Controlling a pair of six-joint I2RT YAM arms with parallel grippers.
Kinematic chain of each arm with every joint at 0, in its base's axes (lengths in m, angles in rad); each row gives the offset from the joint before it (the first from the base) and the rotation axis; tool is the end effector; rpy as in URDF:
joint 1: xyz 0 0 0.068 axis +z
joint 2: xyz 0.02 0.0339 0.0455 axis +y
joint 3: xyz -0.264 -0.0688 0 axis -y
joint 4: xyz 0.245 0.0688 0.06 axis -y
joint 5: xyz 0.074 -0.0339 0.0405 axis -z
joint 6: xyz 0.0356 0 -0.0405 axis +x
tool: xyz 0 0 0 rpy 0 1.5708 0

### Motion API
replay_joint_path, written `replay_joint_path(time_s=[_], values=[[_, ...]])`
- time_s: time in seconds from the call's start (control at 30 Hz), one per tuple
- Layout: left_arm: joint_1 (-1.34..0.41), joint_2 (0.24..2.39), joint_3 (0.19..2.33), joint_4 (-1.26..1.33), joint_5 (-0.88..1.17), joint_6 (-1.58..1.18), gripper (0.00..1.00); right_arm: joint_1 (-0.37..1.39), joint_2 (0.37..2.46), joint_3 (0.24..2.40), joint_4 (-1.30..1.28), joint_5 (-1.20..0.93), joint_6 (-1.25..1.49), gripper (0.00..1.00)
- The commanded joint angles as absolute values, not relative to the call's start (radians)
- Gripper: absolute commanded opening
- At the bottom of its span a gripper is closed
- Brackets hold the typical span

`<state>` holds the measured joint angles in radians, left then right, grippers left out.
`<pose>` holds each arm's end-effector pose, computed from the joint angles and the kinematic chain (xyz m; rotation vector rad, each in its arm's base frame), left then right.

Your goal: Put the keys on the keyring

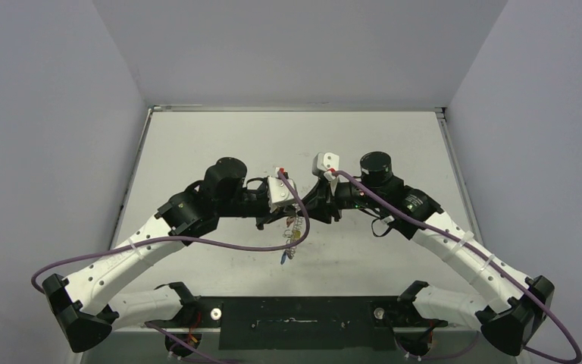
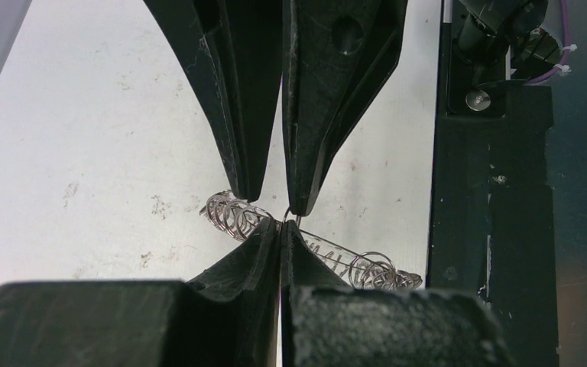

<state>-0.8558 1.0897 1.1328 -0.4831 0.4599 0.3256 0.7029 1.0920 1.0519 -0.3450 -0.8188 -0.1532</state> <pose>0.1427 -0.1884 0.3729 1.3811 1.5181 -0.7961 0.1638 0.1728 0.3610 -1.3085 1.5149 1.1537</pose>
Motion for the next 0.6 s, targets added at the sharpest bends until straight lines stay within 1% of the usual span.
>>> replay_joint_path(time_s=[0.0,0.27,0.33,0.37,0.47,0.53,0.57], values=[[-0.859,1.078,1.166,-0.416,0.492,0.316,0.00,0.720,1.106,1.075,-0.255,-0.850,-0.135,0.26],[-0.859,1.074,1.149,-0.384,0.492,0.301,0.00,0.726,1.114,1.068,-0.295,-0.846,-0.167,0.23],[-0.859,1.072,1.147,-0.384,0.492,0.301,0.00,0.726,1.110,1.071,-0.319,-0.840,-0.184,0.27],[-0.859,1.072,1.148,-0.382,0.492,0.302,0.00,0.726,1.107,1.072,-0.328,-0.835,-0.189,0.32],[-0.859,1.074,1.146,-0.382,0.492,0.303,0.00,0.726,1.099,1.071,-0.346,-0.826,-0.204,0.40],[-0.859,1.074,1.145,-0.381,0.492,0.304,0.00,0.726,1.098,1.069,-0.352,-0.825,-0.208,0.42],[-0.859,1.075,1.145,-0.379,0.492,0.304,0.00,0.726,1.100,1.070,-0.353,-0.827,-0.210,0.41]])
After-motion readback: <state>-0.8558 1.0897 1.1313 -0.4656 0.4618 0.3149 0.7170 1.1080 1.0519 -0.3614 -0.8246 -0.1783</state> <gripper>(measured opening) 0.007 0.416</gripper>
